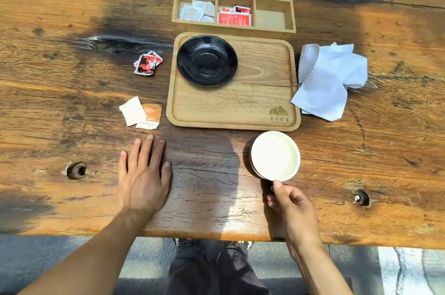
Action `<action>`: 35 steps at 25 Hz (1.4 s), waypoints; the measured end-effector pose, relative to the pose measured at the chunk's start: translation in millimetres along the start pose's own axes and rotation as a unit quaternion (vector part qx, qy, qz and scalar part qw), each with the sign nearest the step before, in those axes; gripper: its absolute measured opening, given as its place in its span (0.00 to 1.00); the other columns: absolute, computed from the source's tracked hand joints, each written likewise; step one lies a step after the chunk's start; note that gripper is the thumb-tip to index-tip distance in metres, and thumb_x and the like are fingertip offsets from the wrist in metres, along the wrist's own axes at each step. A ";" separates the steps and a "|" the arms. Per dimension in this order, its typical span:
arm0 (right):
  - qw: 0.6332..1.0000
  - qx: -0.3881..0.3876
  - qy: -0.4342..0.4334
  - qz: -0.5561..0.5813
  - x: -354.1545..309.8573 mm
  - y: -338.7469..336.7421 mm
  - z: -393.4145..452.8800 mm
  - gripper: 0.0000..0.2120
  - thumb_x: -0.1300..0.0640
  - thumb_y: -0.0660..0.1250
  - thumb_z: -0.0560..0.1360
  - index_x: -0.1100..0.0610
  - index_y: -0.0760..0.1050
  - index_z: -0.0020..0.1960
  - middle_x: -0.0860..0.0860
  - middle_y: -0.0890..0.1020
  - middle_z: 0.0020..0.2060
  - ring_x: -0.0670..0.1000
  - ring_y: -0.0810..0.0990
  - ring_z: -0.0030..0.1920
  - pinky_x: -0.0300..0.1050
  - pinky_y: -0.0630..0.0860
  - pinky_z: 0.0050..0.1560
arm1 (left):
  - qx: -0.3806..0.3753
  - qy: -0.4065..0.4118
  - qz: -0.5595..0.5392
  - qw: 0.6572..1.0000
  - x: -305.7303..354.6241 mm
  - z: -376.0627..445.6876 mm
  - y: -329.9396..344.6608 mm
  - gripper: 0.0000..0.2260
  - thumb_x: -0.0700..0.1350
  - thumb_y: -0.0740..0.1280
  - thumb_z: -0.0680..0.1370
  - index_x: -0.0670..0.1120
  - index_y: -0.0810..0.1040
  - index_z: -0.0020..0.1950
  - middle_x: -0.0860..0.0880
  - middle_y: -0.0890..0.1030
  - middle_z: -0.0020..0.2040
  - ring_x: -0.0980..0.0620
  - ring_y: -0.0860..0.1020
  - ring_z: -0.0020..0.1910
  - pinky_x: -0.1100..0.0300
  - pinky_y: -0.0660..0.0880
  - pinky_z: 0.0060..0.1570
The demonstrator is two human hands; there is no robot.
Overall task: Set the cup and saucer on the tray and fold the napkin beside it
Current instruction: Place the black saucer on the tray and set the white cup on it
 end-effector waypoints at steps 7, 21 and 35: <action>0.999 0.008 -0.039 0.025 -6.7 11.8 -3.5 0.10 0.56 0.69 0.74 0.55 0.77 0.35 0.50 0.80 0.31 0.48 0.76 0.35 0.37 0.75 0.35 | -0.006 -0.003 0.006 1.000 -0.9 0.7 0.9 0.24 0.54 0.50 0.79 0.50 0.63 0.75 0.46 0.64 0.77 0.44 0.58 0.76 0.43 0.52 0.73; 0.990 -0.028 -0.136 -0.024 -103.2 123.6 46.1 0.12 0.52 0.68 0.74 0.51 0.72 0.32 0.48 0.78 0.30 0.52 0.77 0.37 0.49 0.75 0.46 | -0.004 -0.008 -0.014 1.000 0.4 1.9 -2.1 0.24 0.52 0.54 0.78 0.50 0.65 0.74 0.46 0.66 0.76 0.43 0.59 0.76 0.41 0.53 0.73; 0.992 -0.015 -0.092 -0.084 -140.2 200.3 98.5 0.12 0.47 0.67 0.74 0.51 0.70 0.36 0.49 0.81 0.41 0.52 0.79 0.44 0.53 0.78 0.56 | 0.013 0.002 0.005 1.000 -5.9 4.9 7.1 0.23 0.54 0.55 0.78 0.51 0.65 0.73 0.46 0.67 0.74 0.43 0.61 0.74 0.43 0.55 0.72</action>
Point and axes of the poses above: each hand's wrist, its own z-axis towards the middle knuckle, its own y-axis out of the palm, x = y × z, the point moved 1 cm from there along z, towards the middle knuckle
